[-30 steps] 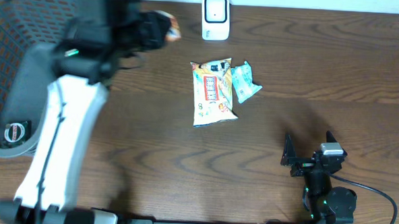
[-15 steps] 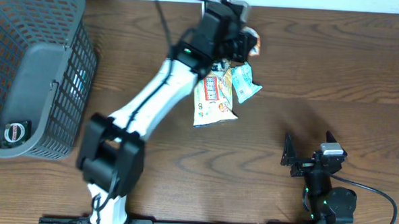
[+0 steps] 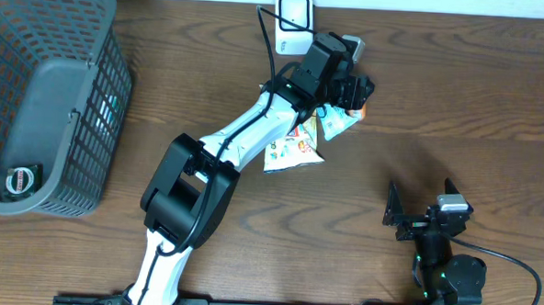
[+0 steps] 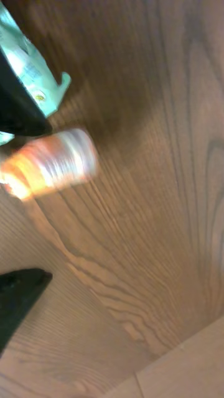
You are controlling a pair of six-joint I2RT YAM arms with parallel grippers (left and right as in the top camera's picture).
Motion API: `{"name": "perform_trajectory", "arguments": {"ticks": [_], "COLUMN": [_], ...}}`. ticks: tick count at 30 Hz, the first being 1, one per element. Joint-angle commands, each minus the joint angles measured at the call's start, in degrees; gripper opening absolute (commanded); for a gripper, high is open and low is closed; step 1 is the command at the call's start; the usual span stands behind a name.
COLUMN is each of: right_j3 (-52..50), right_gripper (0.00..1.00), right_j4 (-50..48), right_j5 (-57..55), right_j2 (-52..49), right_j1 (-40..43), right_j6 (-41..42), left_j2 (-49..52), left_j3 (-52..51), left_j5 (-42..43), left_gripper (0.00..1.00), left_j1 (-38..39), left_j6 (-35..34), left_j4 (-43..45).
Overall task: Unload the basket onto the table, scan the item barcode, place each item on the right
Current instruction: 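Release the orange tissue pack on the table right of the wipes, then reach the left gripper back into the basket toward the green tissue pack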
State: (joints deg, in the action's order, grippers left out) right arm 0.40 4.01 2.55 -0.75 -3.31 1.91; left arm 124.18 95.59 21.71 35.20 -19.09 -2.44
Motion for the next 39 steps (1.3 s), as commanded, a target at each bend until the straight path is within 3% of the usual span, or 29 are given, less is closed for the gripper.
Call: {"name": "perform_trajectory", "arguments": {"ticks": [1, 10, 13, 19, 25, 33, 39], "right_j3": [-0.1, -0.1, -0.1, -0.1, -0.1, -0.1, -0.1], "right_gripper": [0.99, 0.99, 0.99, 0.99, 0.99, 0.99, 0.99], "right_j4": [0.3, 0.3, 0.3, 0.3, 0.3, 0.3, 0.3], "right_j5": [-0.5, -0.5, -0.5, -0.5, -0.5, -0.5, -0.5], "right_j2": [0.0, 0.0, 0.0, 0.0, 0.0, 0.0, 0.0], "right_j1": [0.4, 0.4, 0.4, 0.4, 0.4, 0.4, 0.4], "right_j6": [0.4, 0.4, 0.4, 0.4, 0.4, 0.4, 0.4], "left_j2": [-2.5, -13.9, -18.9, -30.9, -40.5, -49.2, -50.8], "left_j3": [0.0, 0.0, 0.0, 0.0, 2.6, 3.1, 3.1], "left_j5": [-0.3, -0.4, -0.4, -0.4, -2.1, -8.1, -8.1], "left_gripper": [0.7, 0.77, 0.81, 0.93, 0.94, 0.95, 0.98], "left_j1": [-0.3, -4.3, -8.0, -17.9, -28.8, -42.4, -45.6], "left_j6": [0.8, 0.9, 1.2, 10.6, 12.0, 9.4, 9.4], "left_j4": [0.1, -6.0, -11.8, -28.4, -41.6, -44.4, -49.3]}}
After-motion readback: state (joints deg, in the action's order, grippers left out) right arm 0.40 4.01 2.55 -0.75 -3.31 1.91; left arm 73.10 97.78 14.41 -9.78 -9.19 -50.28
